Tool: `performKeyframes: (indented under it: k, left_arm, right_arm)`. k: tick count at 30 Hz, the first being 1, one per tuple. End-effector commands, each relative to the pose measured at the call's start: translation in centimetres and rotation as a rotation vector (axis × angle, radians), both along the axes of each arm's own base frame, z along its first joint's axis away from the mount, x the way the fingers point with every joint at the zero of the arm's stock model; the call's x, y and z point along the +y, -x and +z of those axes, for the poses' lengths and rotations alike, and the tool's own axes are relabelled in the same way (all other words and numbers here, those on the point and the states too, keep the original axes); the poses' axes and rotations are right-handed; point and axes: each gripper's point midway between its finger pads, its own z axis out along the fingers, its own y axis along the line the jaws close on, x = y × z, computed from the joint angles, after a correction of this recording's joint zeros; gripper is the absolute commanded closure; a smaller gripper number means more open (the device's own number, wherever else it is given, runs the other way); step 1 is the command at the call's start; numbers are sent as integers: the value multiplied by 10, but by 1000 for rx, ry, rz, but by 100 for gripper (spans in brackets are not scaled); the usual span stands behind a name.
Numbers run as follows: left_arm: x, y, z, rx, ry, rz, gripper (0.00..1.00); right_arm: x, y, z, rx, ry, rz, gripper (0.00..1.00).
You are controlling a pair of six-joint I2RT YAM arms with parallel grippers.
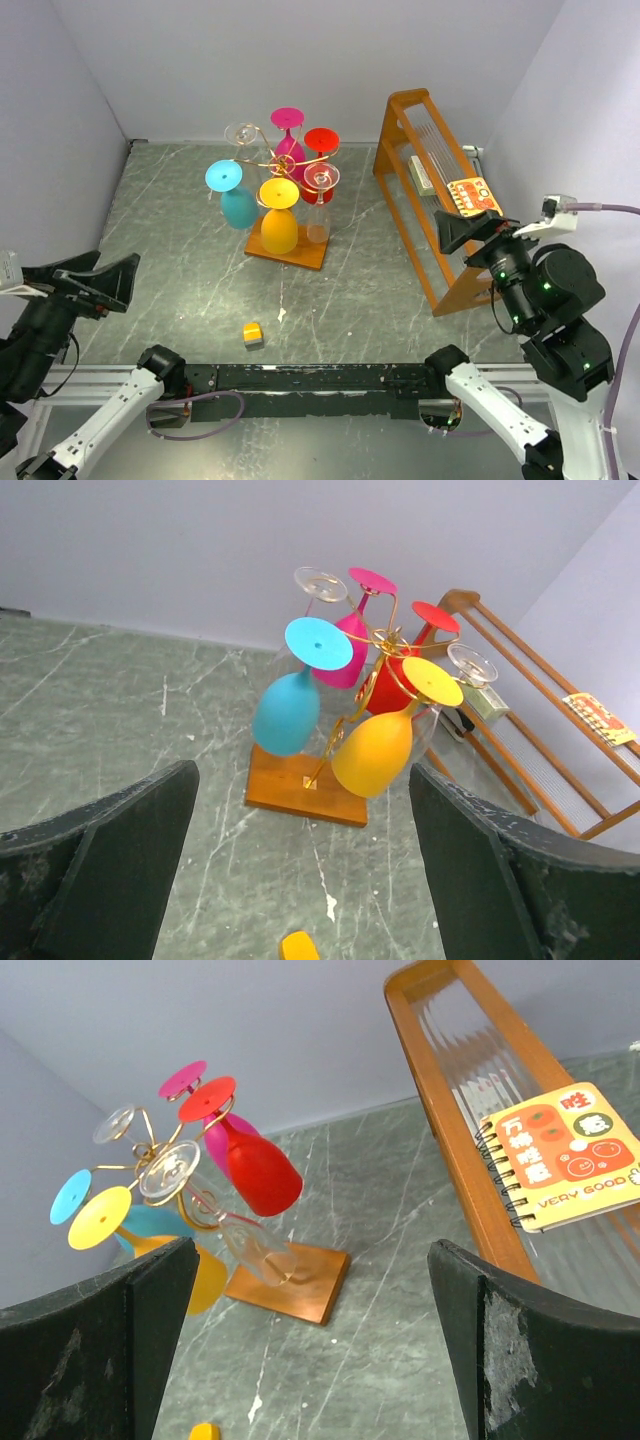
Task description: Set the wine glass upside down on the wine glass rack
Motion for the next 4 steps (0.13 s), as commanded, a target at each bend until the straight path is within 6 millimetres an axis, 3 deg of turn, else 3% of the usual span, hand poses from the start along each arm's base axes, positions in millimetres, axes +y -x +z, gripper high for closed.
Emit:
performKeyframes:
  k: [1, 4]
  left_arm:
    - [-4, 7, 7, -33, -18, -44, 3]
    - [-2, 8, 5, -32, -18, -40, 3]
  right_arm:
    - [-6, 6, 10, -38, 2, -9, 0]
    - [-7, 6, 10, -35, -4, -17, 0]
